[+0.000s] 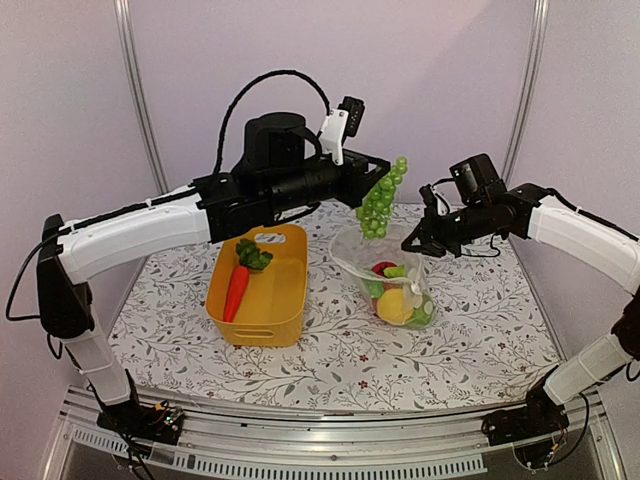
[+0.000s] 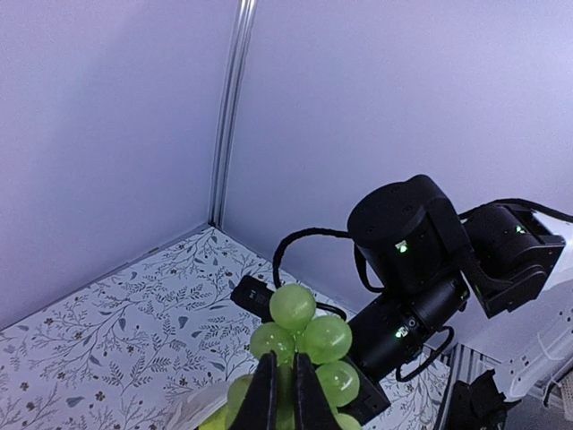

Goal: Place the food in the zip-top bag and seal the zipper
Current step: Place the fake fruit in the zipper food storage bag.

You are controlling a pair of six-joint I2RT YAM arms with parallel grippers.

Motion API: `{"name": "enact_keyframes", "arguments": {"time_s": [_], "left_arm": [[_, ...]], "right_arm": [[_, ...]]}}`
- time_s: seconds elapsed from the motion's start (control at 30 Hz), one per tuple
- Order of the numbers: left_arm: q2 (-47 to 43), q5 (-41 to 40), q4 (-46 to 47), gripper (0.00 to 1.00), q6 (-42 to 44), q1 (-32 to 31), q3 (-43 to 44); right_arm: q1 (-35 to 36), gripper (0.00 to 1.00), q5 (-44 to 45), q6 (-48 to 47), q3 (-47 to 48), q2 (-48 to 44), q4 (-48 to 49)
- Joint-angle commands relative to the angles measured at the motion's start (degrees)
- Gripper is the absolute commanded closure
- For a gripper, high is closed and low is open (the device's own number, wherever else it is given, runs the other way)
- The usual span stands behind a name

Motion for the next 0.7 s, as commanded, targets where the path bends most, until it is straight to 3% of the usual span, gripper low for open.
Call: {"name": "enact_keyframes", "arguments": {"time_s": [0.0,0.33,0.67], "left_arm": [[0.6,1.8,2.2,1.00,0.5,-0.9,-1.5],[1.3,2.2,6.5,1.00,1.7,-1.0,-8.7],[5.9,2.3,9.9,1.00,0.9,-1.0,-8.8]], "right_arm": [[0.0,1.00,-2.5,1.5,1.4,-1.7,1.5],[0.4,1.00,-3.5,1.8,1.9,-1.5,0.8],[1.1,1.00,-3.6,2.6,1.8,-1.9,0.7]]}}
